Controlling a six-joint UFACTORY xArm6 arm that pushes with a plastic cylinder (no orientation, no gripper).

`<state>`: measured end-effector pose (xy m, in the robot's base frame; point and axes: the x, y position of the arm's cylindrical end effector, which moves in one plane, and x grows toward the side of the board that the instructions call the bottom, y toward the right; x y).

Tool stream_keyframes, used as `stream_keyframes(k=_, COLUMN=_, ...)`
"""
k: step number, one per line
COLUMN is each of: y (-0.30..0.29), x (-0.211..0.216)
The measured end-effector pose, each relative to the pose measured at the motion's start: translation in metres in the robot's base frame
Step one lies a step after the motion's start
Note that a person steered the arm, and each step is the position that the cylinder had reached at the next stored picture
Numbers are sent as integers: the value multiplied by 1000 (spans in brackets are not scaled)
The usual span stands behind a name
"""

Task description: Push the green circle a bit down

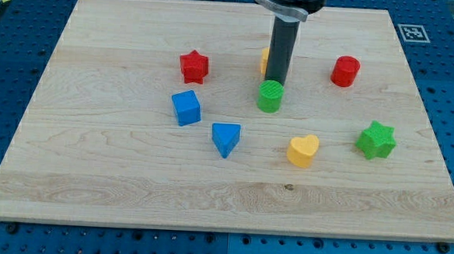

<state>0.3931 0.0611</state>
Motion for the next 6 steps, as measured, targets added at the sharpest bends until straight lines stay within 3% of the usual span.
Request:
stream_keyframes(k=2, y=-26, x=0)
stream_keyframes(k=6, y=-14, x=18)
